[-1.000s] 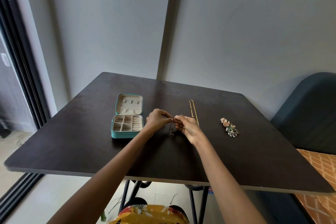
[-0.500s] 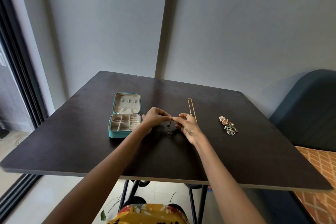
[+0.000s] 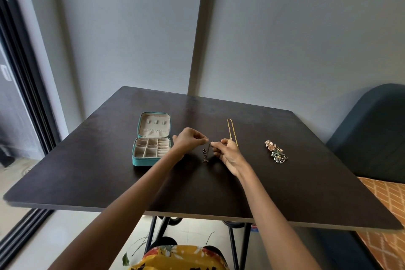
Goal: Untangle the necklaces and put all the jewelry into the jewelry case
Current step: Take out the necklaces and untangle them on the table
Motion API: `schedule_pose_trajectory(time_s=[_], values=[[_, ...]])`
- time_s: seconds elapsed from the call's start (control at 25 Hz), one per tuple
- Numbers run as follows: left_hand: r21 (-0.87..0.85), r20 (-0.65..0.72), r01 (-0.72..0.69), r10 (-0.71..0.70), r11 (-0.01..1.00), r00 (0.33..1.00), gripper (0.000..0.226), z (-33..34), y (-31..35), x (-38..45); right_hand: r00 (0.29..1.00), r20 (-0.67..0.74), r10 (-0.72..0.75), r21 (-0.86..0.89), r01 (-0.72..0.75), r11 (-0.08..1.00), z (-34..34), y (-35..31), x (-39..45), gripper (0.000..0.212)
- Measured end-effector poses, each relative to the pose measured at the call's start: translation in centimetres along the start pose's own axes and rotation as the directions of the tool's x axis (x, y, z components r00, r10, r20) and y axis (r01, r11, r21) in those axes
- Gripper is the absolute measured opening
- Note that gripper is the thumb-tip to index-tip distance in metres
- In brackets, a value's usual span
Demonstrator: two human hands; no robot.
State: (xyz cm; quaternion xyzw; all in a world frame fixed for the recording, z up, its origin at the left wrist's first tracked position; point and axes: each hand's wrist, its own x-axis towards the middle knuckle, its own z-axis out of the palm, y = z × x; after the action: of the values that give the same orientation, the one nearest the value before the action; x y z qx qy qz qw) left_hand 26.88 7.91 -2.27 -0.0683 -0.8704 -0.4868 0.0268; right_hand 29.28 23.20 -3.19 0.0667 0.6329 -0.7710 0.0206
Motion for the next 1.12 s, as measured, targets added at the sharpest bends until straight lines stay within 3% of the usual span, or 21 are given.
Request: schedule_pose_trajectory(time_s=[0.32, 0.52, 0.96, 1.12], values=[[0.207, -0.028, -0.023, 0.029, 0.978, 0.999, 0.012, 0.4, 1.0, -0.7, 1.0, 0.001, -0.022, -0.056, 0.022, 0.998, 0.3, 0.1, 0.0, 0.029], [0.015, -0.117, 0.025, -0.023, 1.0, 0.993, 0.015, 0.7, 0.7, -0.7, 0.999, -0.001, -0.037, -0.135, 0.037, 0.99, 0.3, 0.2, 0.0, 0.025], [-0.299, 0.037, 0.001, 0.011, 0.954, 0.999, 0.011, 1.5, -0.4, -1.2, 0.987, -0.041, -0.152, -0.12, 0.147, 0.982, 0.0, 0.7, -0.1, 0.034], [-0.253, 0.073, -0.017, 0.037, 0.967, 0.997, 0.015, 1.3, -0.1, -1.6, 0.982, -0.032, -0.186, -0.173, 0.177, 0.969, 0.0, 1.0, 0.0, 0.033]])
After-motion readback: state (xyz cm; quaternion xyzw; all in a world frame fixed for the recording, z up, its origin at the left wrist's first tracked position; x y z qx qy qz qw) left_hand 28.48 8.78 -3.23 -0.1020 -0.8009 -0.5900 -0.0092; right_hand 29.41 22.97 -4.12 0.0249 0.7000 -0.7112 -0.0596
